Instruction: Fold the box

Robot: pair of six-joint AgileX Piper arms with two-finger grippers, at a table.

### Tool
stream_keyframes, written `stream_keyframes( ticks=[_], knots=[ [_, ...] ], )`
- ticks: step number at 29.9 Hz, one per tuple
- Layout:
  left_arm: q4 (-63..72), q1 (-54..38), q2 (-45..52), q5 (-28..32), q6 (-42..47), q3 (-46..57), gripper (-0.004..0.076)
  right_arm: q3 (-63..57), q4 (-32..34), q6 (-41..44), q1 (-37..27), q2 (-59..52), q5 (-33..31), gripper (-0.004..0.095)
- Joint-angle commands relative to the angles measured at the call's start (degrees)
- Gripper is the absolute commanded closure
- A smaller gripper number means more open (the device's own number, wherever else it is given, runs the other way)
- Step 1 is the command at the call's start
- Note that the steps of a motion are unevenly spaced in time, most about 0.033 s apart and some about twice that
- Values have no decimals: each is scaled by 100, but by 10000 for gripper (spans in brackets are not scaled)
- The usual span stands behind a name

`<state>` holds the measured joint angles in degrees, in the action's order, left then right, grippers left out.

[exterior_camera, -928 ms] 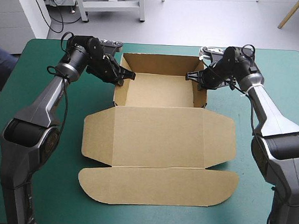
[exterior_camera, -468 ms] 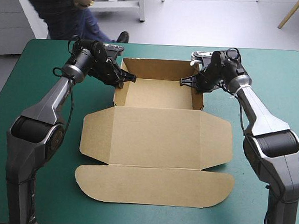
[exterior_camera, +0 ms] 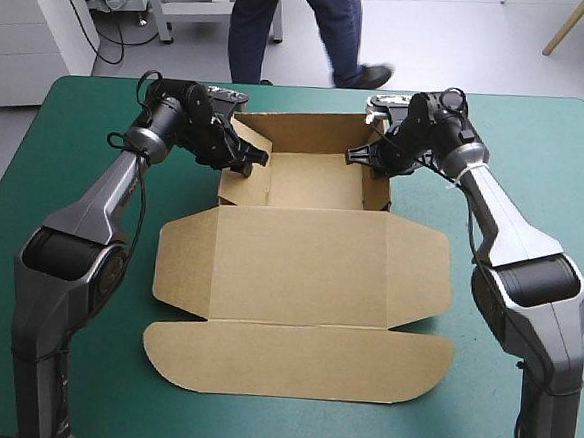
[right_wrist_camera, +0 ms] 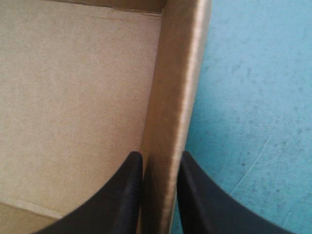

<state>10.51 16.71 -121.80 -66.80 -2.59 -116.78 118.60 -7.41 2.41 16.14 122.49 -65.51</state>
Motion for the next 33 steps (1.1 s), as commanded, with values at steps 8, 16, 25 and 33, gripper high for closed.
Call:
stream_keyframes(
  ticks=[8, 16, 25, 33],
  knots=[
    [-390, 67, 1228, -51, -44, -159, 176, 784, 1, -142, 58, -688, -342, 242],
    [-979, 67, 2296, -521, -181, -159, 189, 784, 312, -121, 58, -1153, -342, 230],
    [-841, 67, 3827, -739, -328, 426, 210, 772, 392, -75, 58, -1237, -342, 230],
    [-865, 67, 5314, -556, -391, 2158, 211, 772, 395, -75, 58, -911, -342, 240]
  ],
)
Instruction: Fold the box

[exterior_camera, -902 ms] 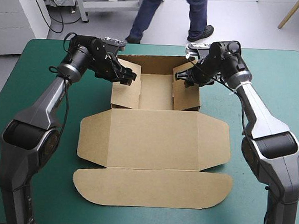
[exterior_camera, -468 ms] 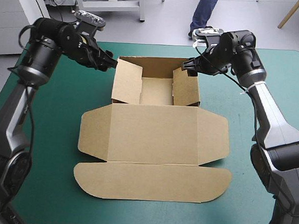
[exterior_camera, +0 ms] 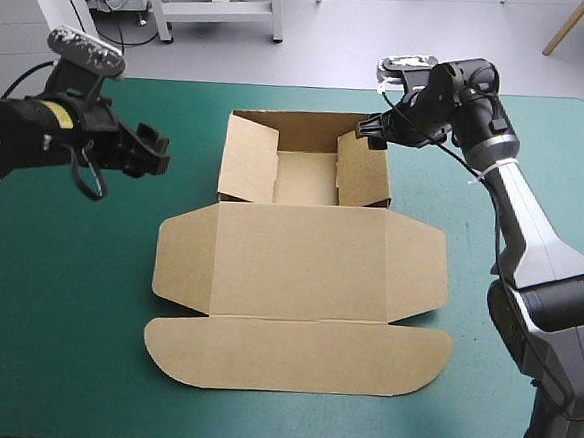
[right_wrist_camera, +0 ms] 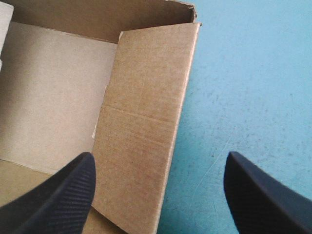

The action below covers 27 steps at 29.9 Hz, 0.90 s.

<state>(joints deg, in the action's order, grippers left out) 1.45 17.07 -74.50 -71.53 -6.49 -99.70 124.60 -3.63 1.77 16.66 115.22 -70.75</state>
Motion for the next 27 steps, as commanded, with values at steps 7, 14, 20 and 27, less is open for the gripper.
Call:
stream_keyframes(
  ticks=[7, 14, 20, 27],
  knots=[
    [-291, 31, 1685, 330, 186, 2062, 220, 172, -49, -11, 6, 229, 183, 262],
    [-478, 31, 2519, 653, 380, 3261, 224, 172, -180, -23, 6, 648, 183, 343],
    [-507, 31, 2800, 827, 410, 3862, 224, 161, -131, -96, 6, 769, 183, 737],
    [-497, 31, 2800, 842, 410, 4078, 224, 171, 187, -317, -61, 767, 183, 927]
  ],
)
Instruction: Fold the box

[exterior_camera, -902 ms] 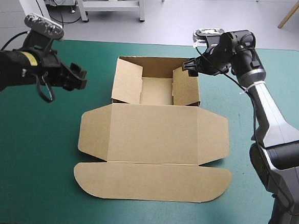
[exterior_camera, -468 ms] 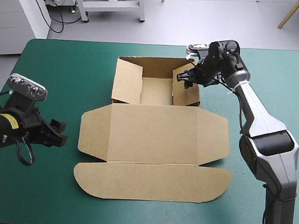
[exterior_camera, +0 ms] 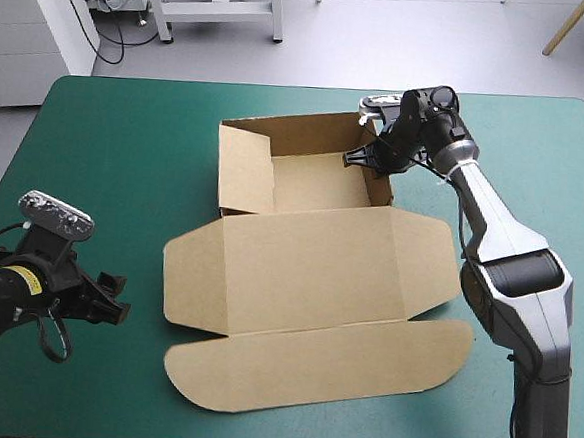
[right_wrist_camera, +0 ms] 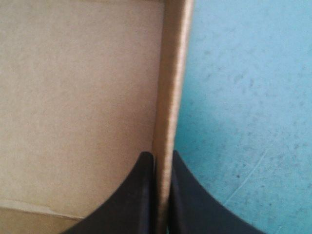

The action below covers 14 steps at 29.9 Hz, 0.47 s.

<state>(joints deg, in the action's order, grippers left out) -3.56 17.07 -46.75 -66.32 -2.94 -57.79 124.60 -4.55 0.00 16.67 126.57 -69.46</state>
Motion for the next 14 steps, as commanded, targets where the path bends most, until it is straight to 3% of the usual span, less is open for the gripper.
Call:
stream_keyframes(
  ticks=[1, 6, 14],
  knots=[
    [4, 31, 25, 331, 56, -113, 224, 171, 348, -138, -137, -393, 53, 927],
    [4, 31, 25, 374, 56, -113, 225, 171, 455, -231, -681, -586, 53, 927],
    [-56, 31, 25, 384, 72, -113, 225, 171, 700, -317, -2086, -919, 53, 927]
  ],
)
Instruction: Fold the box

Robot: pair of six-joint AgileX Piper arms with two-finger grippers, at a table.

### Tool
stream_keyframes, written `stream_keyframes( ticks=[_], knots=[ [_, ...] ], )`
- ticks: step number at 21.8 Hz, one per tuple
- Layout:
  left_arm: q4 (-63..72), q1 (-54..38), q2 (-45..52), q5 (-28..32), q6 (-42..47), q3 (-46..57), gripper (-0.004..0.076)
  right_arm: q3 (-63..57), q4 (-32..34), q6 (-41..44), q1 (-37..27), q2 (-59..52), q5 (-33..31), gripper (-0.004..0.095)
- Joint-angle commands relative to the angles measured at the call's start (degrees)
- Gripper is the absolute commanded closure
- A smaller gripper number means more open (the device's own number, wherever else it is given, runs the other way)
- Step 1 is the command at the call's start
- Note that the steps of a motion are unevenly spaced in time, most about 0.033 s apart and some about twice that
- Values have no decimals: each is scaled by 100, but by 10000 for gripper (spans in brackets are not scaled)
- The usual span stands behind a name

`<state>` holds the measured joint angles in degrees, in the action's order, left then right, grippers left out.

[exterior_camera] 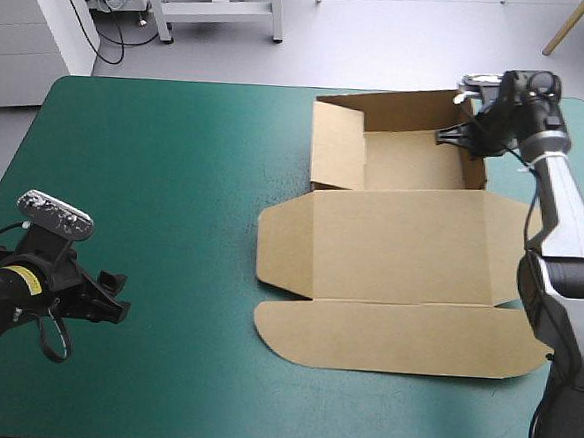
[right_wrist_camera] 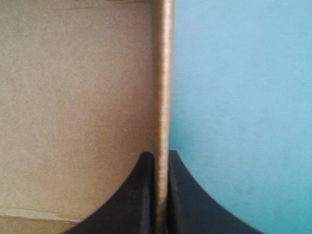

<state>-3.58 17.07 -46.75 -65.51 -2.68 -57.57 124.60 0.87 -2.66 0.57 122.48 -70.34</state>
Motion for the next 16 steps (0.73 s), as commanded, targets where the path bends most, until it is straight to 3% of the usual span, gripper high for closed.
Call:
stream_keyframes(
  ticks=[1, 11, 16],
  knots=[
    [-86, 31, 25, 302, 46, -135, 225, 171, 167, -78, -663, -524, 141, 927],
    [-664, 31, 25, 323, 71, -135, 267, -298, 279, -178, -2386, -574, 141, 925],
    [-683, 31, 25, 465, 72, -135, 267, -520, 291, -389, -2608, -574, 199, 910]
  ],
)
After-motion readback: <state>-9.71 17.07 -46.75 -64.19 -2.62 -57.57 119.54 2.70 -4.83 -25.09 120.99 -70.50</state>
